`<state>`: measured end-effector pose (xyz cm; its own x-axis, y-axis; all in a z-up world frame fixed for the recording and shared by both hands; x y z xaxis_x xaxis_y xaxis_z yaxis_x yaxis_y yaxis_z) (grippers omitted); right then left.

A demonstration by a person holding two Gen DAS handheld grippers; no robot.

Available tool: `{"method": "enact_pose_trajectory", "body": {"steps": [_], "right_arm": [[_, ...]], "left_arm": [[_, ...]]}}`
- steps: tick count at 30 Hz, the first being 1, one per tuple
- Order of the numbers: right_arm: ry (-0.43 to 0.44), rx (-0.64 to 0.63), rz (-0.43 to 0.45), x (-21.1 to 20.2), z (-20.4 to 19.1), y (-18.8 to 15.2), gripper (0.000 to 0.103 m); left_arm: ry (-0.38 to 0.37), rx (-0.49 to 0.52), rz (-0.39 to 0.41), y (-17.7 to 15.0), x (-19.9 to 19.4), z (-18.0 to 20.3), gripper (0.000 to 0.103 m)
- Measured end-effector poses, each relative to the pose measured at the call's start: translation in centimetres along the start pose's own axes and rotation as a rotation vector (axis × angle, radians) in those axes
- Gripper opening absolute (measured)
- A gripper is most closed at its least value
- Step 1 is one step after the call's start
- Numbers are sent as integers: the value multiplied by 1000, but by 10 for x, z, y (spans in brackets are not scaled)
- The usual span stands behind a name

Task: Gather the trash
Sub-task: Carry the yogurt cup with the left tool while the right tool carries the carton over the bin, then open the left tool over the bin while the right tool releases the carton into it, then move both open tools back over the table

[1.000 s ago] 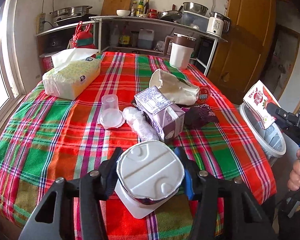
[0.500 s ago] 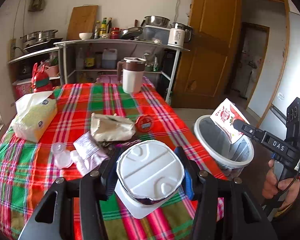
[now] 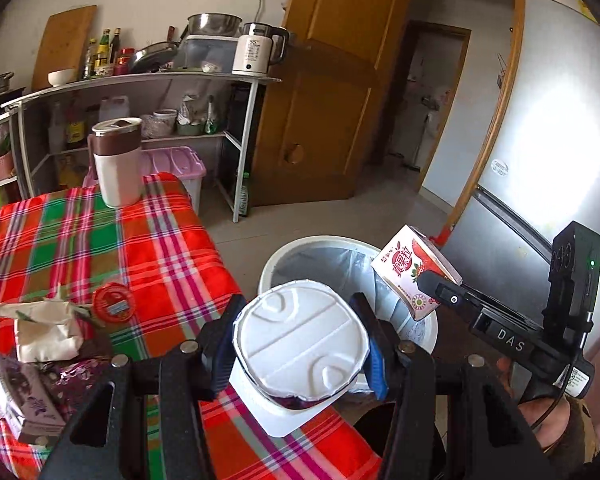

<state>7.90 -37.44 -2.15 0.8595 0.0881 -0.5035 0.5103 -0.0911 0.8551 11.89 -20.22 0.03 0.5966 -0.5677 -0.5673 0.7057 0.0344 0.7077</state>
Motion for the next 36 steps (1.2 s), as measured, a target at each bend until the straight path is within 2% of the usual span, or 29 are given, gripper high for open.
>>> {"method": "enact_pose_trajectory", "body": {"steps": [8,16,18,21,22,23,25,36], "right_arm": [[-114,-16,-74,12,37,-13,38],[-147,-31,-141,26,55,-27,38],[-162,-41,-151,27,56,-30,38],[-167,-66,-165,30,54,-33,39],[-164,-69,-167,31,54,-33,43],[-163,-73,-169,31,52,-34,50],[-169,-75,-169,31,51,-34,53],[-148,-56,-144,21,34,-29,53]], "left_arm": [[-39,38,-83,-9,54,36,55],[-37,26,-137,-13,87,46,55],[-34,21,-148,-16,92,44,59],[-26,18,-149,-18,92,43,72],[-26,21,-144,-18,91,44,73],[-26,22,-143,-18,90,43,73],[-20,22,-142,-17,87,42,73],[16,-6,-80,-13,46,11,74]]}}
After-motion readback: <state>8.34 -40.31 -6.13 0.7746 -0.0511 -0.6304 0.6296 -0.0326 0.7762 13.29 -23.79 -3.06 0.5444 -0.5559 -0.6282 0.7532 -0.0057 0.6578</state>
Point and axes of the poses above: each gripper's, at about its wrist camera, not at the fingertips, and x roughly the way its jaws point, z to its right, y to its top, the point moved 8 cm from there along x, roughly the way its jaws point, and after that the axes turned 15 degrees about -x, right-handed, at the moved point
